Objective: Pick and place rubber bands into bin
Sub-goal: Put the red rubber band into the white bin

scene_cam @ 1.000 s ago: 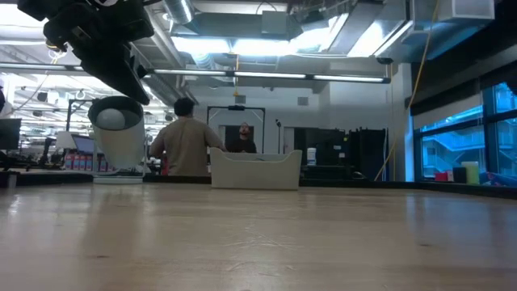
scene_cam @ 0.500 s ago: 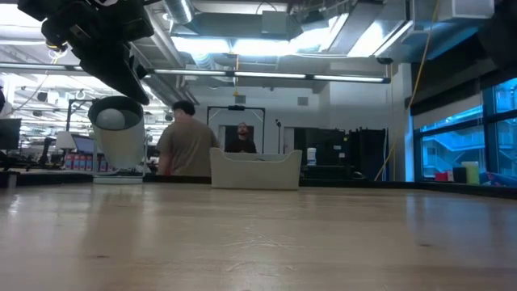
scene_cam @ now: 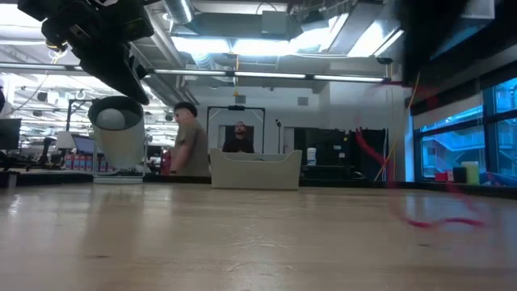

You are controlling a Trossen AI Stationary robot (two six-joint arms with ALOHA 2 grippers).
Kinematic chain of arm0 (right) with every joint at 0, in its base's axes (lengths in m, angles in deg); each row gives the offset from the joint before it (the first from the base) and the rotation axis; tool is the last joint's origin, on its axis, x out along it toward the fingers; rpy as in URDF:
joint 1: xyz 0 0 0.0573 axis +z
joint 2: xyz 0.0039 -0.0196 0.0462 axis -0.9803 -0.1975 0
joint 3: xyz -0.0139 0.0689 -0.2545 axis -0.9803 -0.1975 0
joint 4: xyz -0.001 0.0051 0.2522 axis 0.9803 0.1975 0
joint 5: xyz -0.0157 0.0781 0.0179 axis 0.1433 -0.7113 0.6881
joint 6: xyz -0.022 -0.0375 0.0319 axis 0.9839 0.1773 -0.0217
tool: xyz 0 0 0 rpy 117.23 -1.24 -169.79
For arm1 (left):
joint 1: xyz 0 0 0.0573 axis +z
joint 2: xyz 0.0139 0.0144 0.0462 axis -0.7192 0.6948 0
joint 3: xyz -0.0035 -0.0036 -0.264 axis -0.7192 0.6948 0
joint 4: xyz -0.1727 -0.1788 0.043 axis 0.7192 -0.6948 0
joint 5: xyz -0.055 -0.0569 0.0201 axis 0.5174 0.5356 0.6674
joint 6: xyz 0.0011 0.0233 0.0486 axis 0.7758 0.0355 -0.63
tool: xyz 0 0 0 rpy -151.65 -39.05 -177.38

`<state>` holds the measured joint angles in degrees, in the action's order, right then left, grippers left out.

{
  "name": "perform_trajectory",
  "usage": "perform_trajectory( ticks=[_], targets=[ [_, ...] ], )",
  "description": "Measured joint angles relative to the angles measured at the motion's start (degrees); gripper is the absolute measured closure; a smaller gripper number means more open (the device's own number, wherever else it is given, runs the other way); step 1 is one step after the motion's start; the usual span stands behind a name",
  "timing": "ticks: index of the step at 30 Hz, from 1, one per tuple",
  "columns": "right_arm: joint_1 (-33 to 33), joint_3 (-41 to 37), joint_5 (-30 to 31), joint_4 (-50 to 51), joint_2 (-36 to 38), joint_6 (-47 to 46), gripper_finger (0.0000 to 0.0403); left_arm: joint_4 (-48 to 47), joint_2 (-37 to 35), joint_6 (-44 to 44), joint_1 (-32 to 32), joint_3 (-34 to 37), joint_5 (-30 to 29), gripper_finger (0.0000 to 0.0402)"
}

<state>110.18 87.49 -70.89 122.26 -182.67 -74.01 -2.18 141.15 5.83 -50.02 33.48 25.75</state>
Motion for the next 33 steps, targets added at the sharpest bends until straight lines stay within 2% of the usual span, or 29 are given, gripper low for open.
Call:
perform_trajectory(
  ticks=[9,14,21,26,33],
  targets=[
    [-13.45,3.17,0.95,-0.48,0.15,18.22,0.0403,0.00,0.01,0.01,0.00,0.00,0.09,0.0400],
    [-21.56,3.36,0.56,-3.43,3.68,28.19,0.0403,0.00,0.00,0.02,0.00,0.00,0.12,0.0400],
    [-33.58,3.51,-0.64,-15.03,8.13,40.10,0.0403,0.06,0.00,0.02,0.00,0.00,0.15,0.0400],
    [-41.26,3.51,-5.61,-22.56,6.18,45.46,0.0403,0.13,0.02,0.02,0.00,0.00,-0.55,0.0400],
    [-48.84,3.49,-10.43,-34.06,2.00,49.43,0.0403,2.17,0.00,0.02,0.00,0.00,-1.66,0.0400]
  ],
)
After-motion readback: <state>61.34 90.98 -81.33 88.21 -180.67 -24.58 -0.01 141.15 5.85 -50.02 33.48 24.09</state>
